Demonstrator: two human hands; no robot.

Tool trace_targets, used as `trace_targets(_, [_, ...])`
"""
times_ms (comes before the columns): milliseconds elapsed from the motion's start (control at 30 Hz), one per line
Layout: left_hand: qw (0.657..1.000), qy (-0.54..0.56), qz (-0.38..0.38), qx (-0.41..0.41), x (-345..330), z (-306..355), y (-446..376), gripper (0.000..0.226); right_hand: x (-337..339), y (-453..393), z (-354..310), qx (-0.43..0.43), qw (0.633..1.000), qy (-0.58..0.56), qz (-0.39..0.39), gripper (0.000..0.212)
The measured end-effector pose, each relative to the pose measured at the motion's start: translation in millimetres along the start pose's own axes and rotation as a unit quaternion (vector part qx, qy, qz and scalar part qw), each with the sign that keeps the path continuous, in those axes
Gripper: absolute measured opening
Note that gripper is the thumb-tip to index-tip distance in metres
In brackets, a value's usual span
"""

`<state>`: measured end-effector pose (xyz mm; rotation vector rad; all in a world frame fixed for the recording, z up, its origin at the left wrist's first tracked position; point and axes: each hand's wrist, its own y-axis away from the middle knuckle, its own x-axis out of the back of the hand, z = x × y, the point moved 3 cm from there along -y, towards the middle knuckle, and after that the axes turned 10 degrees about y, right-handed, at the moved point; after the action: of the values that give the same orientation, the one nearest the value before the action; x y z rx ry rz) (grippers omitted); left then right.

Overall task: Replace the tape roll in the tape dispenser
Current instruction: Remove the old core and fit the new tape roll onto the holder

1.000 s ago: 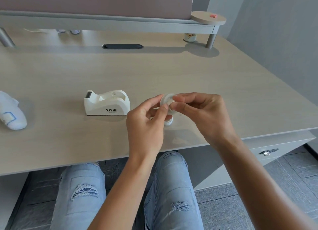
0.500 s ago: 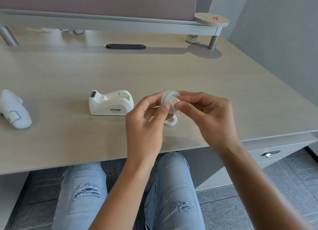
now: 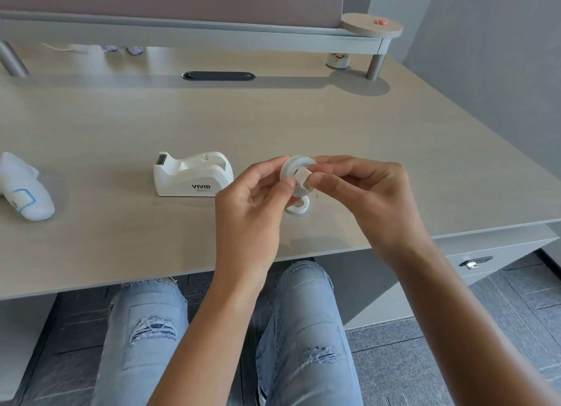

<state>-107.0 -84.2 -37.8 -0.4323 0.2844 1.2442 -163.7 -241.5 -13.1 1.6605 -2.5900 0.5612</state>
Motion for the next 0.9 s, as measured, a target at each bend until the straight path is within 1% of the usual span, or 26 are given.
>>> trace_targets(300, [0.999, -0.013, -0.037, 0.0, -2, 6, 1, 0.027, 7, -6, -3, -0.001, 1.0, 0.008, -0.027, 0.012])
trace_targets(467, [0.998, -0.013, -0.065, 0.008, -3, 9, 1, 0.034, 9, -8, -5, 0.008, 0.999, 0.034, -0.035, 0.014])
trace_targets(667, [0.998, -0.012, -0.062, 0.003, -4, 11, 1, 0.035, 8, -8, -10, 0.014, 0.998, 0.053, -0.037, 0.013])
trace_targets(900, [0.997, -0.041, -0.061, -0.005, -6, 14, 2, 0.043, 12, -12, -16, 0.036, 0.991, 0.124, -0.045, 0.004])
